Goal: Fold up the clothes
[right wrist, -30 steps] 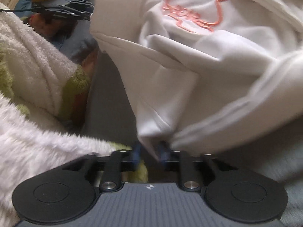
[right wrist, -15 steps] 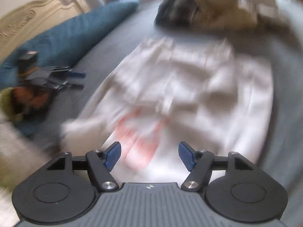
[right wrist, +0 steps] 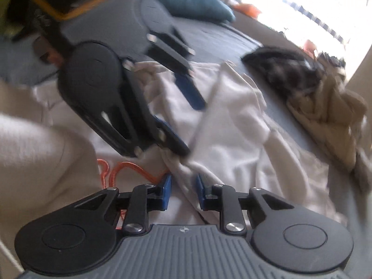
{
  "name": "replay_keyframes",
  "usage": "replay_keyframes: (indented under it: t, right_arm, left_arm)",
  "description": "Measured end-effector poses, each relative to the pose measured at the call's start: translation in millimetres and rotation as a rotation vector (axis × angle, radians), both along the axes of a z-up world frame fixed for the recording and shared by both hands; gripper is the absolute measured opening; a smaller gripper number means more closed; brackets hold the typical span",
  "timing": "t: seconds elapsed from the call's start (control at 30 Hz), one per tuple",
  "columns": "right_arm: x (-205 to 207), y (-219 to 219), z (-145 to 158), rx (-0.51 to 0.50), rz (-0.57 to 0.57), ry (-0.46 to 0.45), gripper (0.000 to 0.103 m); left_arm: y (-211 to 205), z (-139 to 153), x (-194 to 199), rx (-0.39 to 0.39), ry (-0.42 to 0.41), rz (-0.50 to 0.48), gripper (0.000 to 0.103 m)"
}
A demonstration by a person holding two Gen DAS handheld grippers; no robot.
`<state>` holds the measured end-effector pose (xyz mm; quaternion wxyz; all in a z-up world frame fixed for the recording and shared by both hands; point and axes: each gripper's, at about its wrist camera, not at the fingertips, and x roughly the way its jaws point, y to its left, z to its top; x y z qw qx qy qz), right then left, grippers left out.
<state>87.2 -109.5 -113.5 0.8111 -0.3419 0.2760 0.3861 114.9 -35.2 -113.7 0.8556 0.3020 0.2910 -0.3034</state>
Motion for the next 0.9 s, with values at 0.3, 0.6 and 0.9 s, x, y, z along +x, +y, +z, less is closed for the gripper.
replay_keyframes:
  t: [0.3,0.6,0.9]
  right_arm:
    - [1.7,16.9,-7.5,-0.013,-0.079,-0.129,0.004]
    - [10.8,-22.0,25.2,0.048,-0.274,-0.222,0.002]
    - [47.3,-136.7,35.9,0.232,-0.835,-0.107,0.002]
  left_arm:
    - [-8.6,-3.4,-0.2,-0.031,-0.06,0.029,0.009]
    - [43.3,29.5,13.5,-0.091,-0.157,0.266,0.002]
    - [143.0,22.9,18.9,-0.003,-0.131,0.584,0.002]
